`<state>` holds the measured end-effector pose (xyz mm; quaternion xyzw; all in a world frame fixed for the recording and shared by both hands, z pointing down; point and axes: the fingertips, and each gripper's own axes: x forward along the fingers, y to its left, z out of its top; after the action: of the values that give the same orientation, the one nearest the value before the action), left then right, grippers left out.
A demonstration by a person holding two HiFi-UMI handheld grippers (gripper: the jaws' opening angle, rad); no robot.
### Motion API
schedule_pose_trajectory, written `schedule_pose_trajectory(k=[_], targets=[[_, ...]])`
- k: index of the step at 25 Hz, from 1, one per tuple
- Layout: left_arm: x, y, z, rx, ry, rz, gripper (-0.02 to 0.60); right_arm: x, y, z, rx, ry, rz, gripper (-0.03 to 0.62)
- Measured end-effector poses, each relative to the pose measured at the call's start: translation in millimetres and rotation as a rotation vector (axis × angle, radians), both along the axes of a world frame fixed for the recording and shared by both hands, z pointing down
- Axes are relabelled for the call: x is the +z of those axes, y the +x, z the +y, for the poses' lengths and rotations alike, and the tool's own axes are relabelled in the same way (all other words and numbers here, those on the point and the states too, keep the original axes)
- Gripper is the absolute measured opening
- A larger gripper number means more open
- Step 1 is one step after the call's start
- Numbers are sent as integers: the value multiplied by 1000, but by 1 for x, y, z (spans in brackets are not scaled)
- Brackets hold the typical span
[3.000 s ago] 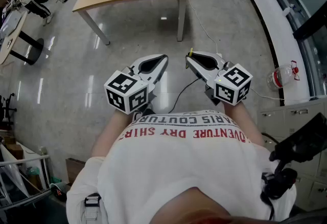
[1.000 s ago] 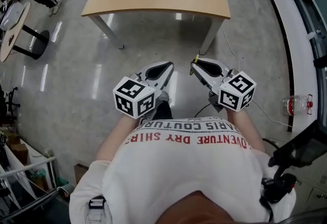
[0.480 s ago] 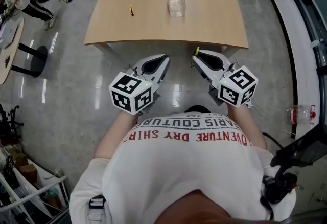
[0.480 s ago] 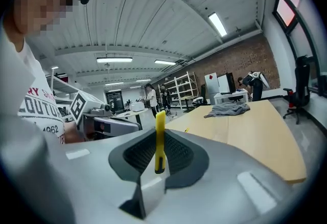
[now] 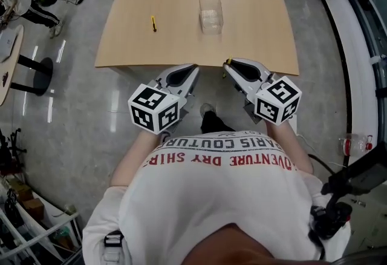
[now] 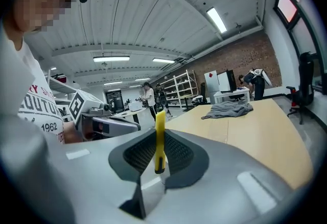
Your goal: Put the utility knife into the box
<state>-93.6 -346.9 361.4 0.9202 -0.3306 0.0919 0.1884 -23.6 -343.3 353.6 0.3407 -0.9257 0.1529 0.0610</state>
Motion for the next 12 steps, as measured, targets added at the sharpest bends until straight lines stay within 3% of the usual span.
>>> schedule_pose_trajectory(k=[5,9,12], targets=[[11,9,-61,-7,-35,-12,2,15,11,-64,16,-46,-7,46],[64,18,-132,-14,-86,-26,2,69,17,-138,4,-92,-15,46],[82,20,-148,-20,-115,-29,3,86,20,-156,2,-116,-5,46]])
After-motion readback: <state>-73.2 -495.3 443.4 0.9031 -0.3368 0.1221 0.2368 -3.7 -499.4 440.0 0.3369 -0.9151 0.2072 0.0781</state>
